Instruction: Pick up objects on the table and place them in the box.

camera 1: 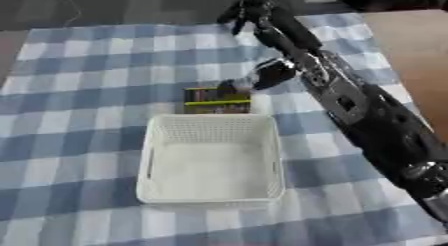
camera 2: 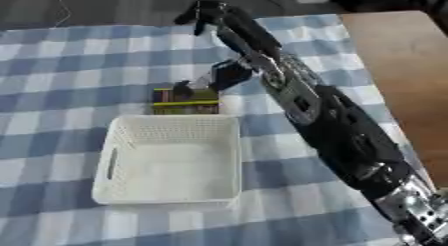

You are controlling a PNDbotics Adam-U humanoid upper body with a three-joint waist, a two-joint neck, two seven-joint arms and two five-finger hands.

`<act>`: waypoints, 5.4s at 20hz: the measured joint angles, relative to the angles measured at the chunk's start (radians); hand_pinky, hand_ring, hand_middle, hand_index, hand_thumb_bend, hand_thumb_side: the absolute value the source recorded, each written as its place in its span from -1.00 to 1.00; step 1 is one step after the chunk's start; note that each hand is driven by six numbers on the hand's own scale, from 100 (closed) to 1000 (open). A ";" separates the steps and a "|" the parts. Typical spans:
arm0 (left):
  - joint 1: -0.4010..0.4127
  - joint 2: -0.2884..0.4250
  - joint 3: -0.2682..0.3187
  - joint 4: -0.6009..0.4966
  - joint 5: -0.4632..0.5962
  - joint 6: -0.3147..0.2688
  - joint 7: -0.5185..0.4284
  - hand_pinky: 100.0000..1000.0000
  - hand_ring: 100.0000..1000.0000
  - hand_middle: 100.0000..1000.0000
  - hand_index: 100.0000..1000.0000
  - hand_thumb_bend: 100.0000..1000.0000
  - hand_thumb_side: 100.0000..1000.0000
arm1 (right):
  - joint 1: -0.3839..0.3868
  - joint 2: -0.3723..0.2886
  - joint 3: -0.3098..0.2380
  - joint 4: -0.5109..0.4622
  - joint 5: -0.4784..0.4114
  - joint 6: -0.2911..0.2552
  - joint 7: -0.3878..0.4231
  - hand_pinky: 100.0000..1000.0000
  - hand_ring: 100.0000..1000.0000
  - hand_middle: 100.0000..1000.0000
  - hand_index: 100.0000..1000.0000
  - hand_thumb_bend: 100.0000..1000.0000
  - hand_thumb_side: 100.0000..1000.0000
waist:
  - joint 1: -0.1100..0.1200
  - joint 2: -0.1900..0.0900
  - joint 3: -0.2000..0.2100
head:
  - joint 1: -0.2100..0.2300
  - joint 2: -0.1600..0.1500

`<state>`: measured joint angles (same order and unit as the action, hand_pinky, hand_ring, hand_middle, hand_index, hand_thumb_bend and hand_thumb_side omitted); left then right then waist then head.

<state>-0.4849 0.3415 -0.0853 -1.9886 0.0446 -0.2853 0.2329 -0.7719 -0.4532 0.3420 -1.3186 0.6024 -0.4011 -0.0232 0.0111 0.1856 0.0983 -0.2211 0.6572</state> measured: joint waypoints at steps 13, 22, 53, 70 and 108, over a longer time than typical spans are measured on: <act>-0.015 -0.016 -0.005 0.000 0.001 0.000 -0.001 0.17 0.19 0.52 0.57 0.49 0.14 | -0.009 0.005 -0.022 0.172 0.139 -0.103 -0.113 -1.00 0.06 0.33 0.53 0.80 -0.09 | 0.005 0.013 0.011 | -0.009 -0.009; -0.017 -0.016 -0.006 0.000 0.002 0.000 -0.001 0.17 0.20 0.52 0.57 0.50 0.14 | -0.007 0.031 -0.022 0.207 0.146 -0.102 -0.112 -1.00 0.05 0.33 0.54 0.81 -0.04 | 0.005 0.013 0.012 | -0.018 -0.009; -0.027 -0.017 -0.006 0.000 0.015 -0.001 -0.008 0.18 0.20 0.52 0.57 0.51 0.13 | 0.009 0.076 -0.009 0.297 0.221 -0.069 0.030 -1.00 -0.08 -0.29 0.26 0.80 0.10 | -0.002 0.012 0.026 | -0.018 -0.009; -0.035 -0.017 -0.006 0.000 0.017 -0.001 -0.008 0.18 0.20 0.52 0.57 0.51 0.12 | 0.006 0.093 -0.015 0.290 0.221 0.018 -0.118 -1.00 -0.92 -1.00 -0.47 0.58 -0.28 | -0.008 0.012 0.033 | -0.018 -0.009; -0.007 0.001 -0.006 0.000 0.010 0.004 -0.004 0.18 0.20 0.51 0.57 0.51 0.12 | 0.168 0.050 0.010 -0.419 0.035 0.368 0.056 -1.00 -1.00 -1.00 -0.53 0.44 -0.24 | -0.019 -0.022 -0.004 | -0.016 -0.007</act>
<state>-0.4924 0.3427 -0.0915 -1.9886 0.0543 -0.2818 0.2288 -0.6036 -0.4034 0.3516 -1.7376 0.6375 -0.0332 0.0323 -0.0075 0.1639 0.0943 -0.2371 0.6497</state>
